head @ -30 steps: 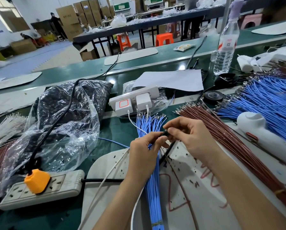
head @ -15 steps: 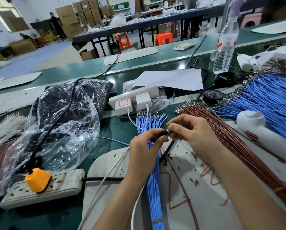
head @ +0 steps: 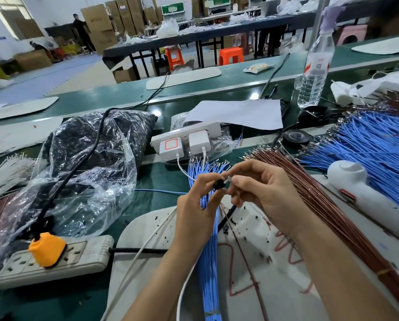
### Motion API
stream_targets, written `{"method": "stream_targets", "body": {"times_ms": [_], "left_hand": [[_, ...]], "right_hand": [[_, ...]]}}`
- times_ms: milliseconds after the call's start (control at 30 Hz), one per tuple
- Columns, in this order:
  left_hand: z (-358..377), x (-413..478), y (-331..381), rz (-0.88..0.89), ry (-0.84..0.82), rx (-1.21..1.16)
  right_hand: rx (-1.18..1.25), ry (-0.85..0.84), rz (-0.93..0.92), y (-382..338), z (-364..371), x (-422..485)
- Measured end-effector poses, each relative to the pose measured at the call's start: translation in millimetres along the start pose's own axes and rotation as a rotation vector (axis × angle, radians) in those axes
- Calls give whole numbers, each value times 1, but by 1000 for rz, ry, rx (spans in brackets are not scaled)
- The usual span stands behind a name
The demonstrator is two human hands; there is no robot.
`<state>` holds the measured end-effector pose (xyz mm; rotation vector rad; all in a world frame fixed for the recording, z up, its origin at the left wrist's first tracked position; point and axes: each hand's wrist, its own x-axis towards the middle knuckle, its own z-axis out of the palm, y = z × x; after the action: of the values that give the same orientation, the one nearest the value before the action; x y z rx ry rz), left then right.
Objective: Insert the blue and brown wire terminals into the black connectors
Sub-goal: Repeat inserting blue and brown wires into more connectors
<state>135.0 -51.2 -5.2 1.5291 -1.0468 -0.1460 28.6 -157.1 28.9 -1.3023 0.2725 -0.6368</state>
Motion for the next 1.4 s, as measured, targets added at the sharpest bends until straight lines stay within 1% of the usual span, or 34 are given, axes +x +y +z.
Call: {"method": "stream_targets", "body": {"times_ms": [100, 200, 300, 367, 433, 567, 633, 733, 900, 1167, 1300, 1400], "left_hand": [[0, 1, 2, 27, 16, -2], [-1, 2, 3, 65, 14, 66], [0, 2, 3, 72, 17, 138], [-1, 3, 3, 62, 10, 152], [-2, 4, 1, 29, -16, 167], [-4, 4, -2, -27, -96, 147], [-6, 3, -1, -42, -128, 127], [-8, 2, -1, -59, -181, 117], [-8, 2, 0, -75, -236, 119], [-10, 3, 2, -161, -334, 11], [-11, 3, 3, -183, -411, -56], [-11, 3, 1, -190, -370, -107]], "right_hand": [[-157, 47, -44, 2, 2, 0], [-327, 79, -109, 2, 0, -1], [-613, 67, -198, 3, 0, -1], [-675, 44, -205, 2, -1, -1], [-624, 19, -148, 0, -5, 1], [-389, -42, -5, 0, -13, 2], [-314, -59, 58, 3, -15, 2], [-294, -84, 126, 4, -18, 2], [-309, -127, 184, 2, -22, 2], [-271, -203, 281, -3, -29, 1], [-257, -224, 307, -2, -31, 0], [-147, -205, 321, 1, -30, -1]]}}
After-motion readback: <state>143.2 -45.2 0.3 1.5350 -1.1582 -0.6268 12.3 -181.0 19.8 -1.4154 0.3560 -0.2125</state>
